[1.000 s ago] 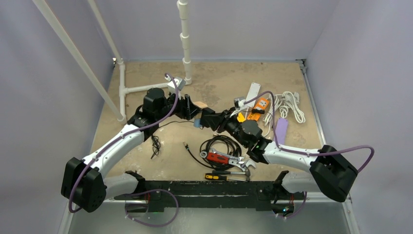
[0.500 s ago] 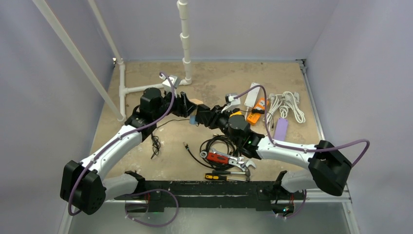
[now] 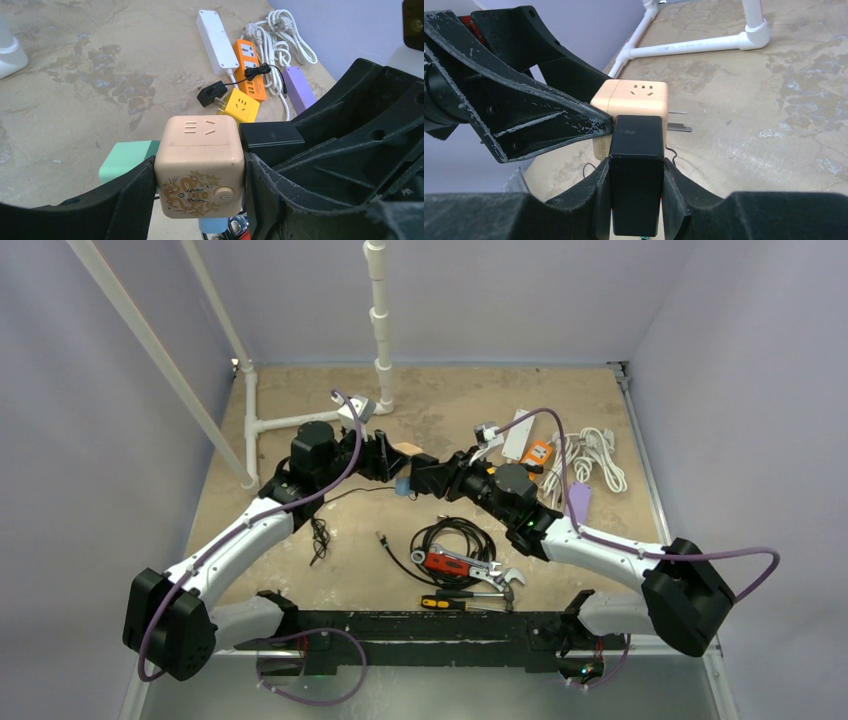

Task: Pull the plug off the socket
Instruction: Remove the plug from the socket.

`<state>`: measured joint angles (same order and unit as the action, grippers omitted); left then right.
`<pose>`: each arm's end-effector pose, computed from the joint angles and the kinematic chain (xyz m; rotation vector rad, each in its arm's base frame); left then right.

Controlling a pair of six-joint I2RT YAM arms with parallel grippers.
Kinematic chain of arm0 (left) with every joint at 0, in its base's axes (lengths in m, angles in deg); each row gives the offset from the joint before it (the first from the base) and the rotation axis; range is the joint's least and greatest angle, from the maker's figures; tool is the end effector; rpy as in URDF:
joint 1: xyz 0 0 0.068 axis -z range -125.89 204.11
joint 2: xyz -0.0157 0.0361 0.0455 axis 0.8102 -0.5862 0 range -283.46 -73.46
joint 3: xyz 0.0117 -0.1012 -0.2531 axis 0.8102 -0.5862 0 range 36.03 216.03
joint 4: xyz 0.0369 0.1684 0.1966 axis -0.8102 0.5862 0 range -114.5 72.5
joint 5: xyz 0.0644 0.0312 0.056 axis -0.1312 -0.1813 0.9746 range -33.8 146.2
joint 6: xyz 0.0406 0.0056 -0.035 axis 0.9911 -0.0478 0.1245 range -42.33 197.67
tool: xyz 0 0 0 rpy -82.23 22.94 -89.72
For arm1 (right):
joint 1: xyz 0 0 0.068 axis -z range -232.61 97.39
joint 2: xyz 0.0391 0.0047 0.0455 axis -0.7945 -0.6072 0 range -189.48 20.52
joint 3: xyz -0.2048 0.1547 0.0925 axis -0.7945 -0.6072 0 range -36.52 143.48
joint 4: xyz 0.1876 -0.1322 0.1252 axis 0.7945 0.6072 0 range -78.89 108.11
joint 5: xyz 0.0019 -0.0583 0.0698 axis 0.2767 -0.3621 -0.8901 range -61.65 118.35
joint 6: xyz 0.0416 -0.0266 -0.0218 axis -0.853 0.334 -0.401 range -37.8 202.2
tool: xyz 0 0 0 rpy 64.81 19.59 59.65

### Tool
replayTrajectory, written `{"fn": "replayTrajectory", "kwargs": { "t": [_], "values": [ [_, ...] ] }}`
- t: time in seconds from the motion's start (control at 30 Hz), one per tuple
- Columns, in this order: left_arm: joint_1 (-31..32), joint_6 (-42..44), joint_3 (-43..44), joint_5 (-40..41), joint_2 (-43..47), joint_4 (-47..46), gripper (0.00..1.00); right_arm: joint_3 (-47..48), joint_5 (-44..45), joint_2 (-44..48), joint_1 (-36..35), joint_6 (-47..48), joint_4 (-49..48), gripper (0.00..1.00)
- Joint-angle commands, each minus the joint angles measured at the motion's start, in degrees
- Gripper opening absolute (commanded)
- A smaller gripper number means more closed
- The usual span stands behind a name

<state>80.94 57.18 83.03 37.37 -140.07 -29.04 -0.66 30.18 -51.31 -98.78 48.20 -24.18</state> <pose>0.2359 -0.1322 0.3022 0.3453 1.8795 -0.8709 0.1953 0.2018 0.2676 -0.1524 1.6803 1.0528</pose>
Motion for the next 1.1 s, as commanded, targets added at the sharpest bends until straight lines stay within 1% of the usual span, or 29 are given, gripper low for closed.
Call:
{"fn": "replayTrajectory", "kwargs": {
  "t": [0.0, 0.07, 0.2, 0.27, 0.3, 0.37, 0.53, 0.6, 0.7, 0.8, 0.87, 0.97, 1.0, 1.07],
  "values": [
    [-0.6, 1.9, -0.2, 1.8, 1.0, -0.2, 0.00, 1.2, -11.6, 3.8, 1.5, -0.4, -11.9, 0.00],
    [-0.6, 1.7, -0.2, 2.7, 0.9, 0.1, 0.00, 1.2, -10.7, 3.6, 1.6, -0.3, -12.2, 0.00],
    [-0.7, 1.3, -0.2, 5.4, 1.0, 1.0, 0.00, 2.6, -3.1, 2.8, 0.3, -1.0, -8.1, 0.00],
    [-0.7, 1.0, -0.1, 6.7, 1.1, 1.5, 0.00, 4.0, 2.7, 2.0, -2.2, -1.2, -5.6, 0.00],
    [-0.7, 0.9, -0.2, 7.3, 1.0, 1.7, 0.00, 5.1, 8.2, 1.4, -4.7, -1.4, -3.4, 0.00],
    [-0.7, 0.8, 0.0, 8.5, 1.0, 2.3, 0.00, 7.6, 14.5, -0.1, -8.0, -2.4, 0.0, 0.00],
    [-0.9, 0.5, 0.2, 10.5, 0.8, 3.3, 0.00, 11.9, 20.7, -4.1, -11.6, -5.0, 3.9, 0.00],
    [-0.9, 0.6, 0.2, 10.6, 0.8, 3.4, 0.00, 12.5, 21.2, -4.6, -11.9, -5.5, 4.8, 0.00],
    [-0.9, 0.8, 0.3, 10.6, 0.8, 3.4, 0.00, 11.3, 17.9, -3.6, -11.7, -5.9, 2.9, 0.00],
    [-1.0, 1.1, 0.3, 10.5, 0.9, 3.4, 0.00, 9.5, 14.9, -1.6, -10.1, -4.3, 1.3, 0.00],
    [-1.1, 1.5, 0.3, 9.7, 1.2, 3.0, 0.00, 7.2, 9.0, -0.1, -6.9, -4.0, -2.0, 0.00],
    [-1.1, 1.8, 0.0, 8.3, 1.7, 2.1, 0.00, 1.6, -6.0, 2.2, 1.0, -6.0, -11.6, 0.00],
    [-1.1, 1.9, 0.0, 8.0, 1.7, 2.0, 0.00, 0.4, -10.4, 2.6, 2.9, -6.3, -13.3, 0.00],
    [-1.1, 1.8, -0.1, 7.4, 1.3, 1.8, 0.00, 1.4, -10.8, 2.6, 3.8, -4.9, -10.8, 0.00]
  ]
}}
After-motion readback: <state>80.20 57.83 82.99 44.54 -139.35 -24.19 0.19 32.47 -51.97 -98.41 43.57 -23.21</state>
